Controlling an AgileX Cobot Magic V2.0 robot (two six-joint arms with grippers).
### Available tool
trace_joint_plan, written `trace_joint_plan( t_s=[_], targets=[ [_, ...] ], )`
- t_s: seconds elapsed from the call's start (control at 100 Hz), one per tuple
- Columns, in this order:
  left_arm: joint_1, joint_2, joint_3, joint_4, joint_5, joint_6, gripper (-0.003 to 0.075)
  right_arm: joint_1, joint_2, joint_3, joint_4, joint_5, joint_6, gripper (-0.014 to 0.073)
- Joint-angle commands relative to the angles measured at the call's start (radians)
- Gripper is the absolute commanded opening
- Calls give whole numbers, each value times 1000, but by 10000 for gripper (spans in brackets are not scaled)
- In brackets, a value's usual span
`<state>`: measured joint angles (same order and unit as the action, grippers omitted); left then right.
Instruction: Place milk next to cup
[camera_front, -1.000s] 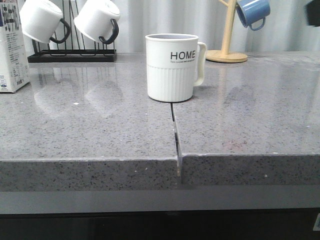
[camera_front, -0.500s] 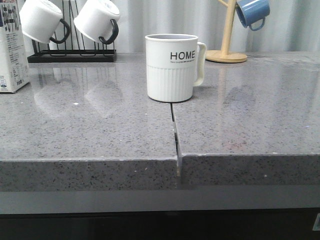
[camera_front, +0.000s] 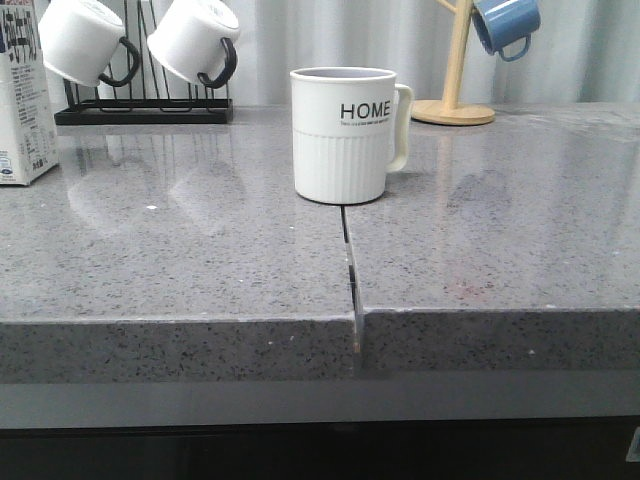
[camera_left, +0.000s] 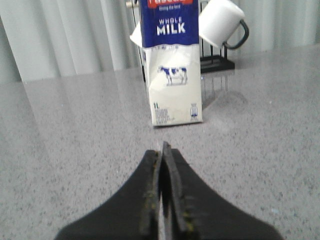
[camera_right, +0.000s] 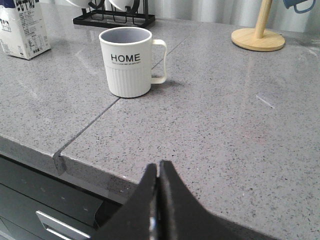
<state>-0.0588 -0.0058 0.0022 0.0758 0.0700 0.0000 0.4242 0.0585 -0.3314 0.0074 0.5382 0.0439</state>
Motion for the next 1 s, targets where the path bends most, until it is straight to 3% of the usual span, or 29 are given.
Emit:
trace_joint_plan(
  t_s=[0.0,0.43,0.81,0.89,0.96,0.99],
  targets=[
    [2,-32,8,-8,-93,-8,-21,-3,12,-25,-1,-71,-6,-69],
    [2,162,-331,-8,191,-8,-21,-3,12,-25,-1,-71,-6,-69],
    [2,420,-464,3,169,-8,-9,-3,12,-25,-1,-71,-6,-69],
    [2,464,-470,-4,133,-8,85,-3,12,-25,-1,-71,-6,-69],
    [2,501,-470,-15,100,-10,265,-3,12,-25,-1,-71,-6,-69],
    [2,517,-470,-29,81,-10,380,-3,12,-25,-1,-71,-6,-69]
  ],
)
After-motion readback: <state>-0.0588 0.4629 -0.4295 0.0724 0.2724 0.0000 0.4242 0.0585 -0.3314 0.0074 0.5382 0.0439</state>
